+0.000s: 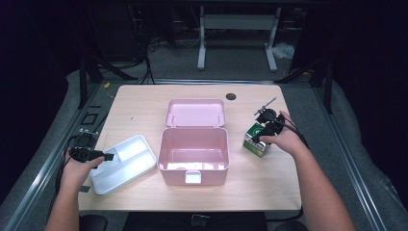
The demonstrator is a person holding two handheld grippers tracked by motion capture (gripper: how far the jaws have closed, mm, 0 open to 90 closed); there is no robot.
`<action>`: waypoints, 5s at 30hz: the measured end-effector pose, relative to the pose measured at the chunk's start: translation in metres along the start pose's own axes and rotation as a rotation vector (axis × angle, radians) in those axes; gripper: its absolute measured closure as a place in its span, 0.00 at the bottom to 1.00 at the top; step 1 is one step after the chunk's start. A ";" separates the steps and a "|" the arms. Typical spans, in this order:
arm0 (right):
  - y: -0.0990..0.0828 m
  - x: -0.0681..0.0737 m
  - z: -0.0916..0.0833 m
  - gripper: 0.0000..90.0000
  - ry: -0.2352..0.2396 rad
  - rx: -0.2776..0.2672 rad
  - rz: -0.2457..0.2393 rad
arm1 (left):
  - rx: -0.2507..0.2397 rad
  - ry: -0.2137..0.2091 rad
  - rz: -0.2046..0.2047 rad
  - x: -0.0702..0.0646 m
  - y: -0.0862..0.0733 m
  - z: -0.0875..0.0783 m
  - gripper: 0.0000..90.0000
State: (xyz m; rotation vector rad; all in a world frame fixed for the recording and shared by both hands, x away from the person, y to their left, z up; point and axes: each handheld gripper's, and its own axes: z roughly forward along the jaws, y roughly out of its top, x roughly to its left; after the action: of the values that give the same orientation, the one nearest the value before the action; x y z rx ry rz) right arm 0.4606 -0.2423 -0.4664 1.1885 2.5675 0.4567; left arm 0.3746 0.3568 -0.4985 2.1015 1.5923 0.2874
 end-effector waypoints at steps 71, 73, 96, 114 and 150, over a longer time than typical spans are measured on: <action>0.041 0.006 -0.023 0.19 0.104 0.243 -0.153 | 0.011 -0.008 0.014 0.002 -0.001 -0.001 0.48; 0.042 0.007 -0.027 0.19 0.100 0.248 -0.171 | 0.013 -0.006 0.012 0.001 -0.001 -0.001 0.48; 0.054 0.031 -0.076 0.19 0.168 0.218 -0.475 | 0.023 -0.016 0.016 0.000 -0.001 0.001 0.48; 0.068 0.056 -0.098 0.19 0.244 0.259 -0.607 | 0.022 -0.014 0.017 0.001 -0.001 0.002 0.48; 0.121 0.163 -0.104 0.19 0.300 0.160 -0.778 | 0.016 -0.021 0.022 0.001 -0.001 -0.001 0.48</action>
State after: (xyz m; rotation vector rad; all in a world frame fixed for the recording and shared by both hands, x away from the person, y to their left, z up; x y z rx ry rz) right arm 0.4029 -0.0599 -0.3423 0.0830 3.0825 0.2564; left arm 0.3736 0.3585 -0.4988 2.1280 1.5653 0.2597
